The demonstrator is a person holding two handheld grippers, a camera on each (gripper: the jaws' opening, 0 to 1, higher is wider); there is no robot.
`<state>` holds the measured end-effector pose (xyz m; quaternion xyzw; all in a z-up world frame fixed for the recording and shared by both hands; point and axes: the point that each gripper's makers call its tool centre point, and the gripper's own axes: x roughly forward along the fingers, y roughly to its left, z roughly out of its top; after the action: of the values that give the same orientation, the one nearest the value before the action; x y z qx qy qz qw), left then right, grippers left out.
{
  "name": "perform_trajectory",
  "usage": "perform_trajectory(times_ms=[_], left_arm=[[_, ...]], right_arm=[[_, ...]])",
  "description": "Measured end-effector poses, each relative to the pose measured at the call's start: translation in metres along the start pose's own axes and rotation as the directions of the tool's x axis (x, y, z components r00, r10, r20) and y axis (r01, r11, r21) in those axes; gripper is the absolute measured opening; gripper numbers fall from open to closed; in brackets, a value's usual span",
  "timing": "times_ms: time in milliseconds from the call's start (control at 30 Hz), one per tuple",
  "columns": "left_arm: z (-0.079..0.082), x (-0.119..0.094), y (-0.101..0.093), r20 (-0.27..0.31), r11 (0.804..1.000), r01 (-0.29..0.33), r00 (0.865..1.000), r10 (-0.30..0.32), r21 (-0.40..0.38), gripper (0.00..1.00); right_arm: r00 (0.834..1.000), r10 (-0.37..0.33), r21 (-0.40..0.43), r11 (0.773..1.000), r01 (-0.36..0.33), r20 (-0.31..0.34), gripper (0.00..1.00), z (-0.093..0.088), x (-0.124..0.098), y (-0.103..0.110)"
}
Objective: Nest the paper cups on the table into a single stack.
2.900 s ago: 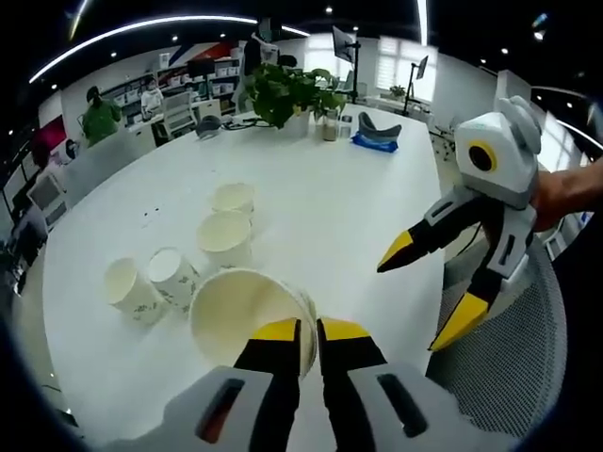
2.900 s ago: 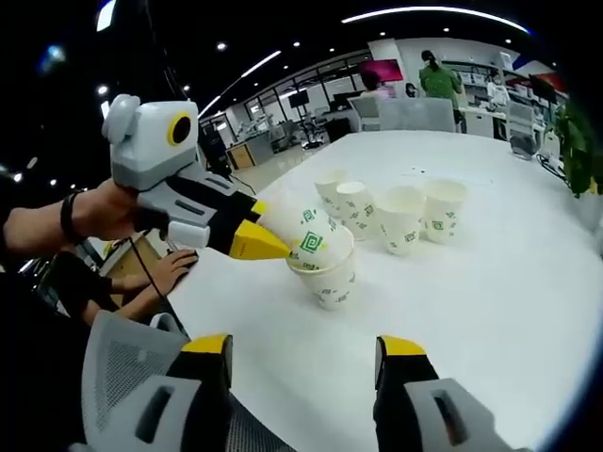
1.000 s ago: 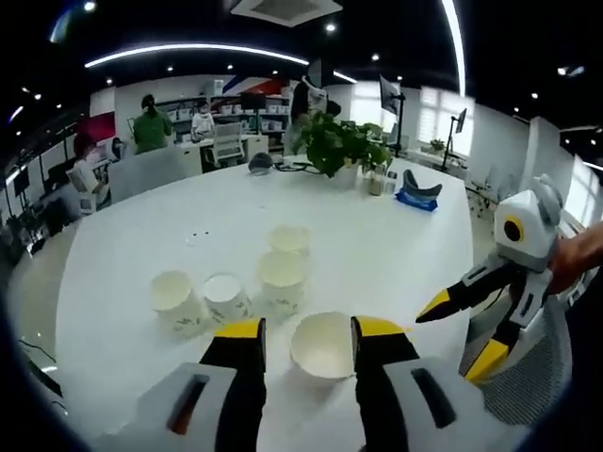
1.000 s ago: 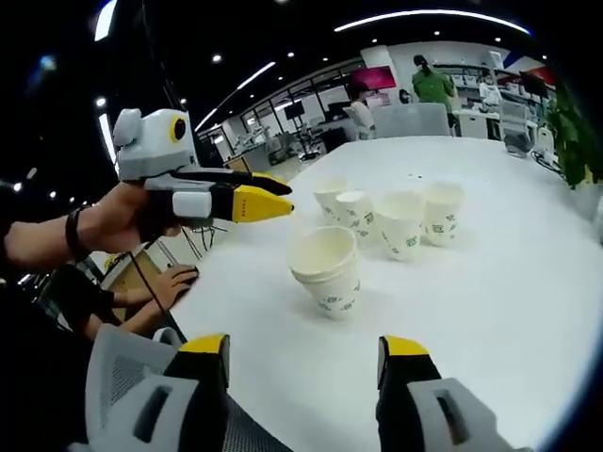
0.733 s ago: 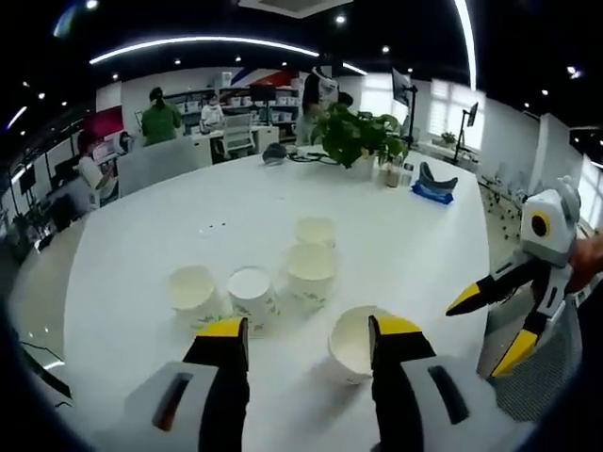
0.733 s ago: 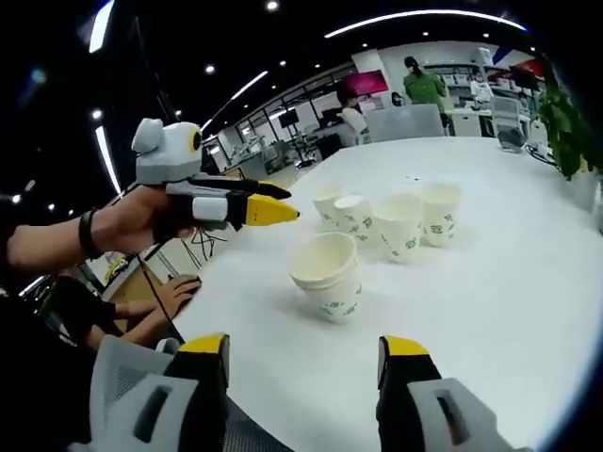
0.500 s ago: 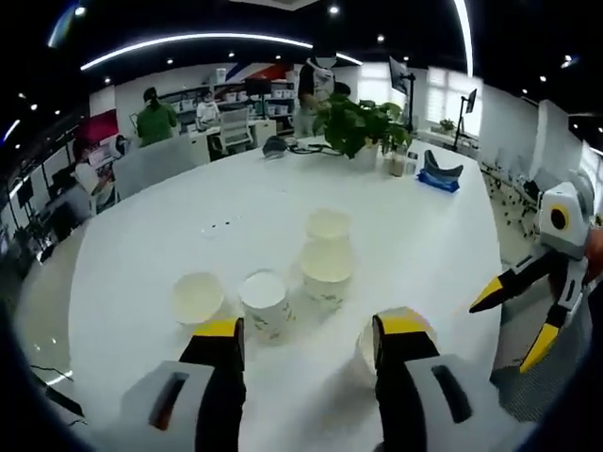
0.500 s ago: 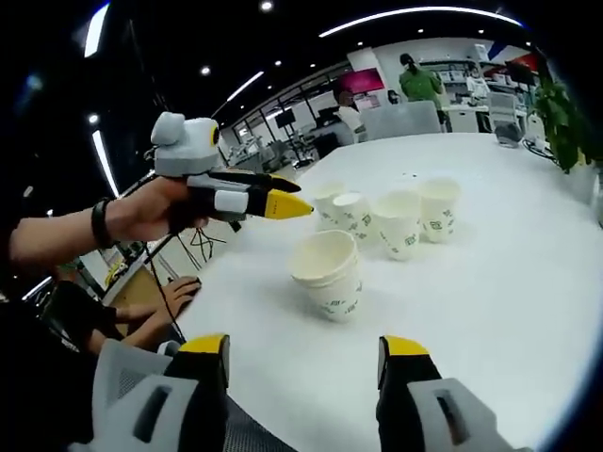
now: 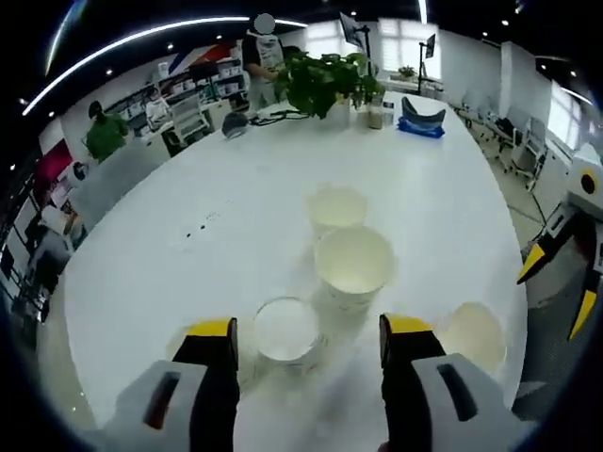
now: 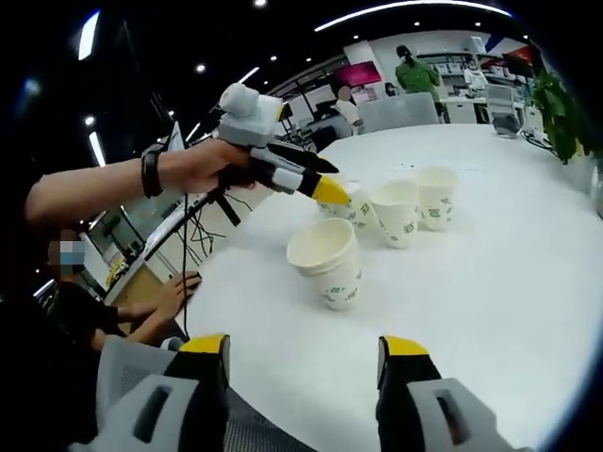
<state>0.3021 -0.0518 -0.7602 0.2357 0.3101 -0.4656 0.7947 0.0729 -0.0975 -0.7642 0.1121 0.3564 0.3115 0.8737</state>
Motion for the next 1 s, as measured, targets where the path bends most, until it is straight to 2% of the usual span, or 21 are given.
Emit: perform_trajectory(times_ms=[200, 300, 400, 467, 567, 800, 967, 1000], left_arm=[[-0.005, 0.021, 0.007, -0.053, 0.999, 0.033, 0.998, -0.034, -0.015, 0.56], [-0.017, 0.026, 0.012, -0.103, 1.000, 0.023, 0.994, -0.024, -0.013, 0.49], [-0.019, 0.026, 0.010, -0.102, 0.998, 0.028, 0.994, -0.034, -0.058, 0.45], [-0.021, 0.025, 0.007, -0.112, 0.996, 0.018, 0.993, -0.027, -0.082, 0.36], [-0.022, 0.024, 0.008, -0.101, 0.994, 0.026, 0.994, -0.037, -0.110, 0.36], [-0.023, 0.002, 0.009, -0.073, 0.994, 0.003, 0.997, -0.011, -0.112, 0.36], [-0.017, -0.025, 0.008, -0.019, 0.989, -0.019, 1.000, 0.016, -0.145, 0.36], [-0.016, -0.036, 0.004, 0.007, 0.986, -0.022, 1.000, 0.024, -0.163, 0.36]], right_arm=[[1.000, -0.003, 0.014, 1.000, 0.003, -0.004, 0.63, -0.002, -0.001, 0.001], [1.000, -0.011, 0.014, 1.000, 0.011, -0.006, 0.63, -0.002, -0.001, -0.001], [1.000, -0.022, 0.014, 1.000, 0.022, -0.004, 0.63, -0.002, -0.002, -0.005], [1.000, -0.029, 0.022, 0.999, 0.029, -0.004, 0.63, -0.002, -0.003, -0.008], [0.999, -0.032, 0.028, 0.999, 0.032, -0.005, 0.62, -0.003, -0.005, -0.010], [1.000, -0.027, 0.021, 0.999, 0.028, -0.007, 0.62, 0.000, -0.001, -0.011], [1.000, -0.029, 0.017, 0.999, 0.029, 0.001, 0.61, 0.003, -0.003, -0.013], [1.000, -0.028, 0.012, 1.000, 0.028, 0.010, 0.61, 0.005, -0.004, -0.013]])
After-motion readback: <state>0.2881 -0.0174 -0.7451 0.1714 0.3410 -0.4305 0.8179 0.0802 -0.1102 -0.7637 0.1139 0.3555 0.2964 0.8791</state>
